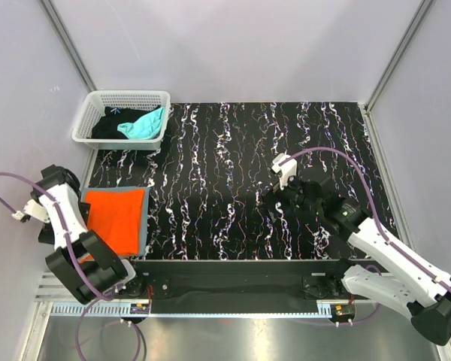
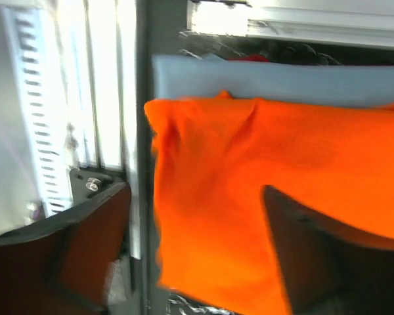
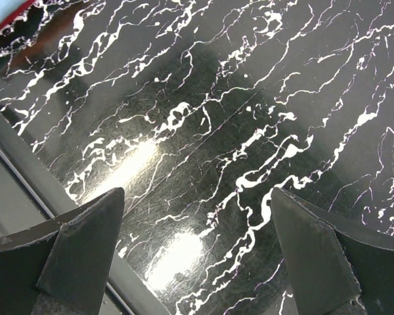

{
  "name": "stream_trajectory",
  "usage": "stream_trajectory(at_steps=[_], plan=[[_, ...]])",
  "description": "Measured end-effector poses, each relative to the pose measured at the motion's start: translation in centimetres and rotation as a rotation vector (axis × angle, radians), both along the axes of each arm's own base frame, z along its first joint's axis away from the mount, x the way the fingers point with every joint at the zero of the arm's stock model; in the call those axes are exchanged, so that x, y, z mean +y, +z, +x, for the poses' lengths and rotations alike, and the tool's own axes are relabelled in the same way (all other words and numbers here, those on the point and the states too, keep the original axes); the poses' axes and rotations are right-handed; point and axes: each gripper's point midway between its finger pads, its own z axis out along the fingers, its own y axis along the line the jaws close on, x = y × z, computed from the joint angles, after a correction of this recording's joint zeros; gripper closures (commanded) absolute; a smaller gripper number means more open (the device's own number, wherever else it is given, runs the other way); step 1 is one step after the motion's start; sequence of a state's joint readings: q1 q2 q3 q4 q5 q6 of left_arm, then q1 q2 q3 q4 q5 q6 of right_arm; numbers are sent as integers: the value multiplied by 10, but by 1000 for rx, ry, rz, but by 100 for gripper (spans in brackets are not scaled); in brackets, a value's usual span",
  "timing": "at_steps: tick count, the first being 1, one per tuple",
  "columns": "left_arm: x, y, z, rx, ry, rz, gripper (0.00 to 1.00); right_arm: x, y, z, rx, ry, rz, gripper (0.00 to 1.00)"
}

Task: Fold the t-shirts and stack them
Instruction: Neatly place the folded tshirt to the corner, then reset both grippers

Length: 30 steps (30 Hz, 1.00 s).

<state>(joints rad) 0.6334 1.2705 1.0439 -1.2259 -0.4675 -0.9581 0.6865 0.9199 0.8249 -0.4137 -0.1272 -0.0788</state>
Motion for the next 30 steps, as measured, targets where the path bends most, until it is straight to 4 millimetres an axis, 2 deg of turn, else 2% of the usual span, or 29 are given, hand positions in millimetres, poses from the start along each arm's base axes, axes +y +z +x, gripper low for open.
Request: stream_trajectory(at_steps=[2,5,7,8,10,13,14,17,20,22,24,26,30], plan=[[3,6,-8,-6,23,39,1,-2,2,-3,-2,1,8,0],[-1,30,-5,-110,12,137,1,-3,3,-8,4,0,21,0],[-14,47,8,-193,-59,188,1,-4,3,-11,16,-2,29,0],[-26,56,22,-243,-125,200,1,-4,3,-12,23,-5,35,0],[-58,70,54,-330,-287,197,1,-3,3,-14,48,-22,57,0],[-126,74,103,-428,-575,128,1,-1,5,-18,114,-74,123,0],[-147,72,113,-448,-653,104,1,-1,5,-19,137,-93,145,0],[-239,68,128,-546,-949,-5,1,-2,6,-24,227,-199,256,0],[-310,65,110,-701,-1160,-147,1,-13,-2,-33,319,-344,400,0],[-334,55,84,-798,-1243,-263,1,-20,-14,-42,389,-433,508,0],[-341,45,63,-906,-1264,-365,1,-27,-30,-51,468,-515,611,0],[-339,33,44,-1000,-1249,-457,1,-31,-44,-56,534,-577,696,0],[-336,42,22,-1285,-1182,-613,1,-37,-76,-66,658,-671,845,0]])
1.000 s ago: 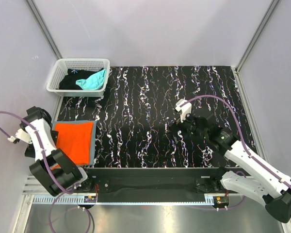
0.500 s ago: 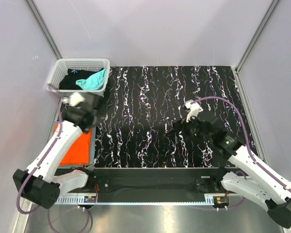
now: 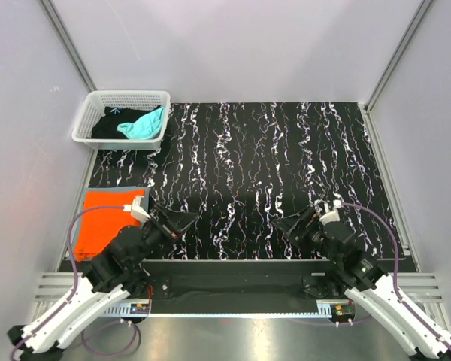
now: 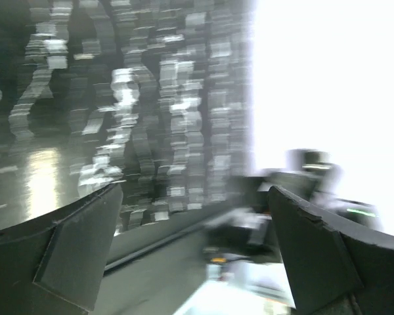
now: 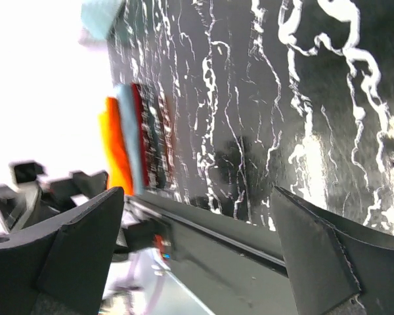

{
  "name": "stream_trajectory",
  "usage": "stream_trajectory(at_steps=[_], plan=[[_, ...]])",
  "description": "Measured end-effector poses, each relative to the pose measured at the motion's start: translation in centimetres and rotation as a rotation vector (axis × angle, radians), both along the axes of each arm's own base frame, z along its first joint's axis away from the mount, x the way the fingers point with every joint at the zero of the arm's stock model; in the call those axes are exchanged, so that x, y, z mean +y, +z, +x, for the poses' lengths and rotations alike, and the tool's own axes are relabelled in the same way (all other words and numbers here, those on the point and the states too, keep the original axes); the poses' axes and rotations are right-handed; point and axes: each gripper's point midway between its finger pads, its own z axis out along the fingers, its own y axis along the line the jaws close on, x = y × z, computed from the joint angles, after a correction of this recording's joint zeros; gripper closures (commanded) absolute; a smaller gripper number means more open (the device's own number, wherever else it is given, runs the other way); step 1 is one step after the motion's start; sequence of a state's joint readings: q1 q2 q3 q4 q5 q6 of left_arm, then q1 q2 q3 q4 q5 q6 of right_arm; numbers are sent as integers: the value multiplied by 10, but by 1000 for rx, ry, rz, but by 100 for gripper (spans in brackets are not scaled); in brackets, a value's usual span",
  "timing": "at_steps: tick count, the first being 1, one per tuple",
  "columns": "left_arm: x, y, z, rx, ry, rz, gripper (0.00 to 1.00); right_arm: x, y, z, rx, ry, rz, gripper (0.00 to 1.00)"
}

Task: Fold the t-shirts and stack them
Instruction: Reset both grippers

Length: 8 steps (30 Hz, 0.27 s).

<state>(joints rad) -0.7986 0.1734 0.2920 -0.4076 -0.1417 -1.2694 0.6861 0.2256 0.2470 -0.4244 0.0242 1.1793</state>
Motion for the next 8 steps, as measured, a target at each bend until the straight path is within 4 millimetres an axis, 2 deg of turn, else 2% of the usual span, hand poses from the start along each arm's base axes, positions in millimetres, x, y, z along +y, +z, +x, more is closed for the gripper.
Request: stream_trajectory(at_steps=[3,6,8], plan=[[-4,7,-5,-50,-16,-149,1,-3,-12,-4,35,-48,104,0],[-17,3,-10,-46,-78,-212,1,-1,-11,-4,59,-65,162,0],[-28,16,-14,-78,-137,-322,1,2,-9,-4,64,-58,185,0]])
